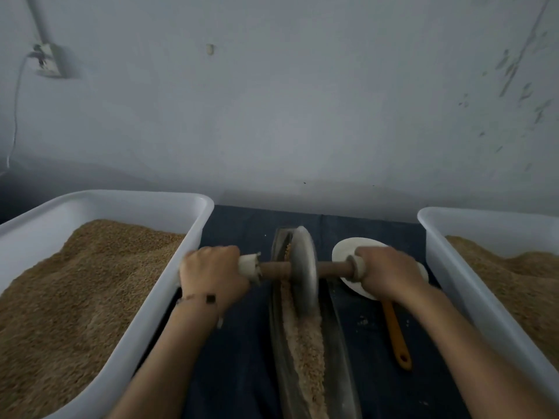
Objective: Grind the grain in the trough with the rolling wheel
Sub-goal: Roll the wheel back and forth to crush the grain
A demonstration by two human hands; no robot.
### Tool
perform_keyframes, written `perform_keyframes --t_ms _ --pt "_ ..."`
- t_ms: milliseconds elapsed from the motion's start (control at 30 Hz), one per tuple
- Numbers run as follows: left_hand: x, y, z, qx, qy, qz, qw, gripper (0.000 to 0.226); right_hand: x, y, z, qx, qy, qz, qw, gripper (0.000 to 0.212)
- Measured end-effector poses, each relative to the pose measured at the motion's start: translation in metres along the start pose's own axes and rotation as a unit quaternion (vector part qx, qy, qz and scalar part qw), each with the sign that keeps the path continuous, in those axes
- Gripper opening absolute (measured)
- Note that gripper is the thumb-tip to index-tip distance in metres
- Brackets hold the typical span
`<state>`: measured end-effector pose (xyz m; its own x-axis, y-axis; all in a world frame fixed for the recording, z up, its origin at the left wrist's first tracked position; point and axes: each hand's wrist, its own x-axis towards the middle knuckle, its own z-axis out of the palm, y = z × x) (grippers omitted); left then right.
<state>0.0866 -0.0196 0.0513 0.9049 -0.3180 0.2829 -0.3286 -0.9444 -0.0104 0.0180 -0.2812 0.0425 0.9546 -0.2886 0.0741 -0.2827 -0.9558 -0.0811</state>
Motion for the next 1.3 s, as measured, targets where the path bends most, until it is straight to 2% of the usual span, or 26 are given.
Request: perform_keyframes --t_ms 67,100,133,167,200,267,367,433,500,567,633,700,767,800,900,967,1033,1100,1167,1200,1267,1300 --pt "0.022 0.0 -0.005 -0.038 -0.097 -0.017 0.994 0.015 0.029 0.002 -0.014 -0.01 -0.103 0.006 0.995 0.007" --pt "0.029 0.001 -0.009 -0.046 -0.139 -0.022 0.989 0.015 0.036 0.002 -0.016 -0.011 -0.129 0.01 0.992 0.005" --pt "0.033 0.003 -0.011 -0.052 -0.156 -0.025 0.986 0.016 0.038 0.002 -0.015 -0.006 -0.136 0.016 0.991 0.004" --pt "0.03 0.003 -0.011 -0.05 -0.141 -0.028 0.988 0.015 0.033 0.0 -0.013 0.0 -0.125 0.021 0.992 0.004" --pt "0.022 0.004 -0.01 -0.043 -0.09 -0.027 0.995 0.012 0.023 -0.002 -0.01 -0.001 -0.091 0.02 0.996 0.002" --pt "-0.013 0.005 0.001 -0.03 0.046 -0.023 0.998 0.012 -0.01 -0.007 0.002 -0.036 0.07 -0.002 0.997 0.011" --pt "-0.078 0.001 0.02 -0.045 0.211 0.004 0.976 0.014 -0.078 -0.011 0.024 -0.02 0.315 -0.042 0.948 0.039" --pt "-0.103 -0.007 0.028 -0.036 0.266 0.032 0.963 0.007 -0.112 -0.009 0.033 -0.041 0.374 -0.039 0.926 0.063" --pt "-0.114 -0.013 0.026 -0.037 0.271 0.051 0.96 0.006 -0.13 -0.007 0.035 -0.039 0.373 -0.013 0.927 0.073" --pt "-0.116 -0.014 0.018 -0.039 0.257 0.054 0.964 0.002 -0.132 -0.008 0.029 -0.024 0.354 0.007 0.935 0.063" --pt "-0.108 -0.011 0.013 -0.046 0.236 0.063 0.968 0.009 -0.119 -0.007 0.025 -0.042 0.32 -0.027 0.946 0.057" --pt "-0.088 -0.008 0.009 -0.048 0.212 0.081 0.973 0.005 -0.095 -0.005 0.026 -0.021 0.268 -0.037 0.962 0.047" --pt "-0.062 -0.002 0.007 -0.05 0.156 0.076 0.984 0.028 -0.067 -0.007 0.024 -0.031 0.192 -0.005 0.981 0.029" --pt "-0.048 0.002 0.002 -0.053 0.128 0.053 0.989 0.032 -0.052 -0.006 0.023 -0.035 0.153 0.009 0.988 0.019" --pt "-0.017 0.015 -0.004 0.007 0.068 0.024 0.997 0.022 -0.019 -0.001 0.019 0.034 0.076 0.011 0.996 0.005" --pt "-0.009 0.018 -0.007 0.021 0.074 0.02 0.997 0.016 -0.011 -0.001 0.015 0.056 0.052 0.017 0.997 0.006" --pt "-0.019 0.014 -0.009 0.031 0.043 0.0 0.999 0.018 -0.023 -0.006 0.013 0.041 0.081 0.025 0.996 0.008" --pt "-0.041 0.01 -0.007 -0.016 0.053 0.006 0.998 0.026 -0.048 -0.011 0.017 -0.003 0.142 0.029 0.989 0.017" --pt "-0.07 0.005 -0.004 -0.024 0.147 0.049 0.988 0.014 -0.078 -0.012 0.022 0.011 0.186 0.021 0.982 0.039" --pt "-0.085 0.0 -0.004 -0.02 0.162 0.058 0.985 0.016 -0.091 -0.011 0.025 0.018 0.222 0.01 0.975 0.05" --pt "-0.106 -0.007 -0.003 -0.019 0.141 0.085 0.986 0.059 -0.114 -0.01 0.029 -0.022 0.307 0.0 0.951 0.059" --pt "-0.111 -0.01 -0.003 0.001 0.131 0.08 0.988 0.072 -0.123 -0.01 0.028 -0.033 0.335 0.005 0.942 0.057"
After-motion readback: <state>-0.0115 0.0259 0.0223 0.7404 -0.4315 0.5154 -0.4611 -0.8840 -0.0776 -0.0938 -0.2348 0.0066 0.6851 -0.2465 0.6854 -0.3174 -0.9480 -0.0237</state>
